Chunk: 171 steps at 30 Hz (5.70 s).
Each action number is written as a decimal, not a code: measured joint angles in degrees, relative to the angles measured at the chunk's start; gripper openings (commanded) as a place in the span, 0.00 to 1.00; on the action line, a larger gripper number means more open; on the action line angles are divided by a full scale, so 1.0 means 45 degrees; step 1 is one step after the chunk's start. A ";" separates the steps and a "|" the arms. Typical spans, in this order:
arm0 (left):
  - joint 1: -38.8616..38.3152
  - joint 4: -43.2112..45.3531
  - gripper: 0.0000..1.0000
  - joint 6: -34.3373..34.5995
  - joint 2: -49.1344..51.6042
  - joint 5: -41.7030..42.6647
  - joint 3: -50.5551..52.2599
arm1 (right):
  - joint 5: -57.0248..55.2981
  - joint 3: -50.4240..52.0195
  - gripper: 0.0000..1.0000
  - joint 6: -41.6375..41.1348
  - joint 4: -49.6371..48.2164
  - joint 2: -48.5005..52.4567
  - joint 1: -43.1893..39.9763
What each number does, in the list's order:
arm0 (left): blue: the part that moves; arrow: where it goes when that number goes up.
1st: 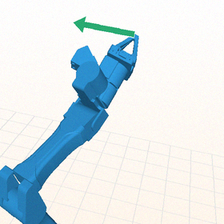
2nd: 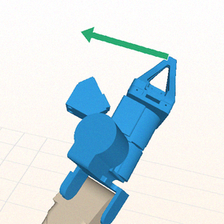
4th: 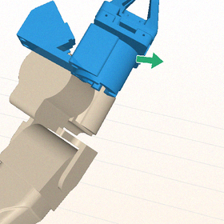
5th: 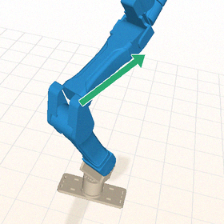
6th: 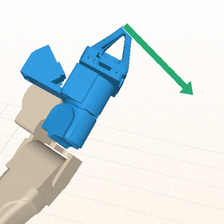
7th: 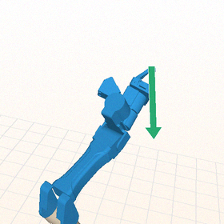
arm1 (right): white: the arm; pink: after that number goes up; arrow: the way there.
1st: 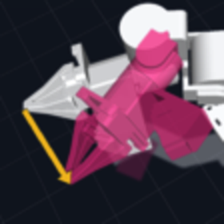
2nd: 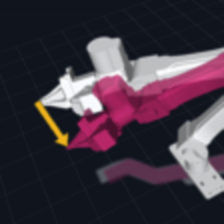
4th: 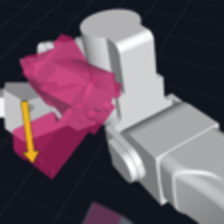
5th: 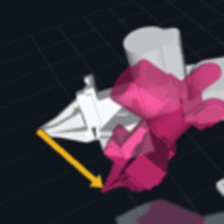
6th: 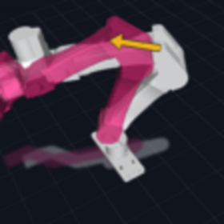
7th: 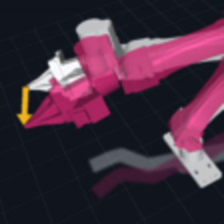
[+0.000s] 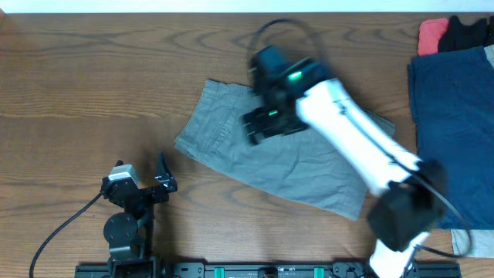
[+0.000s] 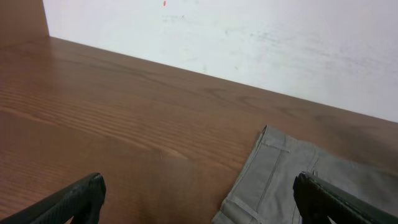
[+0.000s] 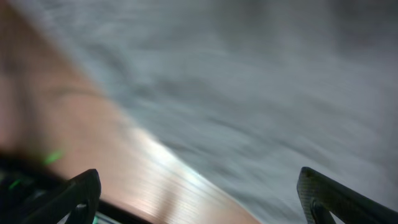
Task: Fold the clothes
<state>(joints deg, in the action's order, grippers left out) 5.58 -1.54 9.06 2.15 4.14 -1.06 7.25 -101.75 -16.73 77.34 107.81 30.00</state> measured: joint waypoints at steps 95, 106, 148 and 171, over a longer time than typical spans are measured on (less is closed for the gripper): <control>0.0000 0.0000 0.98 0.0000 0.0000 0.0000 0.0000 | 0.1501 0.3740 0.99 0.1112 -0.3619 -0.1015 -0.7684; 0.0000 0.0000 0.98 0.0000 0.0000 0.0000 0.0000 | 0.2016 0.3784 0.92 0.1554 -0.6207 -0.0665 -0.1870; 0.0000 0.0000 0.98 0.0000 0.0000 0.0000 0.0000 | 0.2263 0.3808 0.01 -0.0549 -0.7082 0.3128 0.4444; 0.0000 -0.0005 0.98 0.0000 0.0000 0.0000 -0.0005 | -0.1666 0.2229 0.47 -0.0641 -0.1297 -0.1671 -0.2186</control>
<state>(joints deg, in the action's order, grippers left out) 5.58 -1.56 9.06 2.15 4.14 -1.08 -0.25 -91.72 -19.62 71.50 100.29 20.16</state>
